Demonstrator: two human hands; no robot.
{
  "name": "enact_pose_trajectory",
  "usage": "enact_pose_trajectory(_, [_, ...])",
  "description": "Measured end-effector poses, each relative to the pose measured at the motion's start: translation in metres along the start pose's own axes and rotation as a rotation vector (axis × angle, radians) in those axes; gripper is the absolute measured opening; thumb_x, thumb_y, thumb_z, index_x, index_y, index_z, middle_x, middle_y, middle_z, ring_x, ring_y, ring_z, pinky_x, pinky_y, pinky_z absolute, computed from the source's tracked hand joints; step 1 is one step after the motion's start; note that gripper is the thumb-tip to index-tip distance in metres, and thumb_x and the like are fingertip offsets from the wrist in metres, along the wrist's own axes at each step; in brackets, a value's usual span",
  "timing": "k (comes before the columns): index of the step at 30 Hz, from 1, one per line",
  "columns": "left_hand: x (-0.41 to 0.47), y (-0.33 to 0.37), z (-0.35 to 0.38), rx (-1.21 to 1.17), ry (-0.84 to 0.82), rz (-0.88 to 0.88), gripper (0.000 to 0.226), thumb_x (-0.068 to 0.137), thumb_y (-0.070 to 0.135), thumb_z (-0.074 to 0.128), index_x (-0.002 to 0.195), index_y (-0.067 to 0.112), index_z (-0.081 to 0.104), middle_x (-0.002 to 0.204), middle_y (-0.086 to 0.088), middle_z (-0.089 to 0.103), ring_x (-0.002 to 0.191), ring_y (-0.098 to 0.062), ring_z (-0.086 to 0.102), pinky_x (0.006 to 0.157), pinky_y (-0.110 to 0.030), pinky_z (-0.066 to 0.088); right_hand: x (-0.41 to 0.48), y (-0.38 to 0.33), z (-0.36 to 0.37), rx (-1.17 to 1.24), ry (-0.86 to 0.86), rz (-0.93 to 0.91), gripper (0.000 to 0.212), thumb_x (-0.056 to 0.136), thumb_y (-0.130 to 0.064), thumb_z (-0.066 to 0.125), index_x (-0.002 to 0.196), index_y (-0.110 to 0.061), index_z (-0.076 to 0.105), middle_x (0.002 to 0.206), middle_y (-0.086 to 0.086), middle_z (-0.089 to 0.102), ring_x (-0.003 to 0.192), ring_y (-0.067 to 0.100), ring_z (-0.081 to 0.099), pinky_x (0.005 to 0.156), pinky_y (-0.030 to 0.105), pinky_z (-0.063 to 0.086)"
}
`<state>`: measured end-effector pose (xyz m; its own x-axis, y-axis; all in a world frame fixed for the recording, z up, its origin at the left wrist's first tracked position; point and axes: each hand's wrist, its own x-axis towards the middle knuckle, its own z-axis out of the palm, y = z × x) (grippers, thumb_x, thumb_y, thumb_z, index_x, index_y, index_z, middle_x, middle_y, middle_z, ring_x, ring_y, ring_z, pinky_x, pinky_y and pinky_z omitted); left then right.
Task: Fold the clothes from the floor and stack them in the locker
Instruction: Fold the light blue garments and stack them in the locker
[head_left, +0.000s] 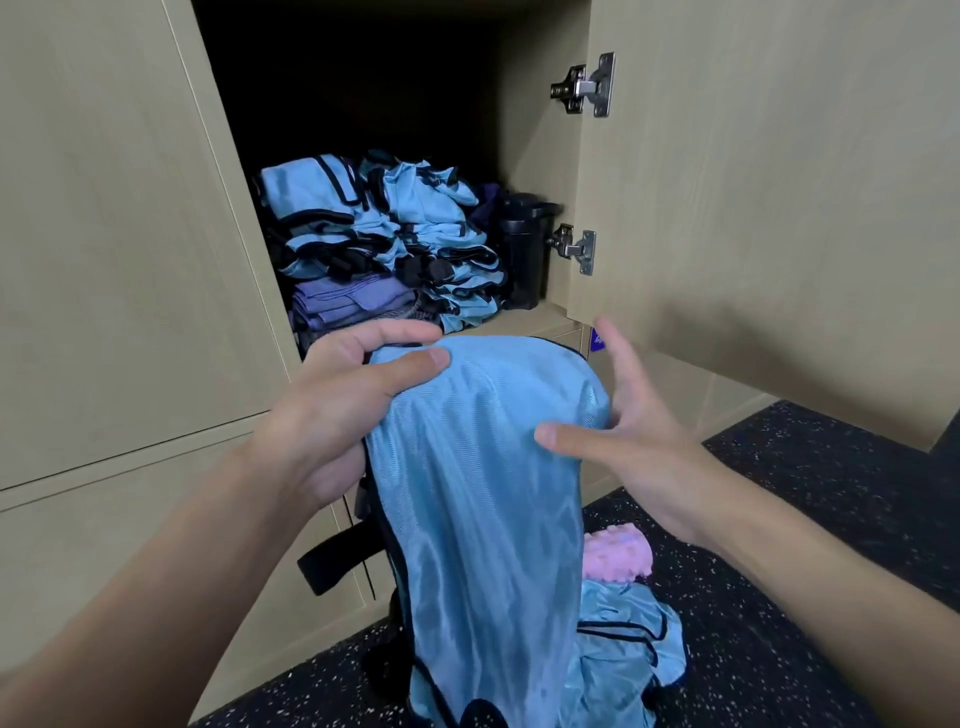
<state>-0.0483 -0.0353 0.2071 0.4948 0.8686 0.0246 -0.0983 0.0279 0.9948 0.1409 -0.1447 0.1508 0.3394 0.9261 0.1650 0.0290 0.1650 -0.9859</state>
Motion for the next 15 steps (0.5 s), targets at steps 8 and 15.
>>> enact_pose_trajectory(8, [-0.001, 0.004, 0.004, -0.165, -0.065, -0.004, 0.02, 0.09, 0.004, 0.065, 0.107, 0.013, 0.069, 0.087, -0.007, 0.077, 0.072, -0.016, 0.073, 0.061, -0.026, 0.059, -0.002, 0.003, 0.005, -0.046, 0.008, -0.158, 0.114, 0.068, -0.012, 0.089, 0.141, -0.063, 0.019, 0.138, -0.008, 0.056, 0.118, 0.018, 0.064, 0.097, 0.045, 0.053])
enact_pose_trajectory(15, [-0.005, -0.018, 0.01, -0.067, -0.22, -0.127, 0.096, 0.065, 0.007, 0.078, 0.142, 0.047, 0.037, 0.111, -0.005, 0.075, 0.095, -0.022, 0.074, 0.073, -0.035, 0.062, 0.002, -0.017, 0.005, 0.085, 0.203, -0.266, 0.083, 0.085, -0.002, 0.073, 0.133, -0.057, 0.035, 0.113, 0.015, 0.067, 0.101, 0.022, 0.068, 0.094, 0.04, 0.056])
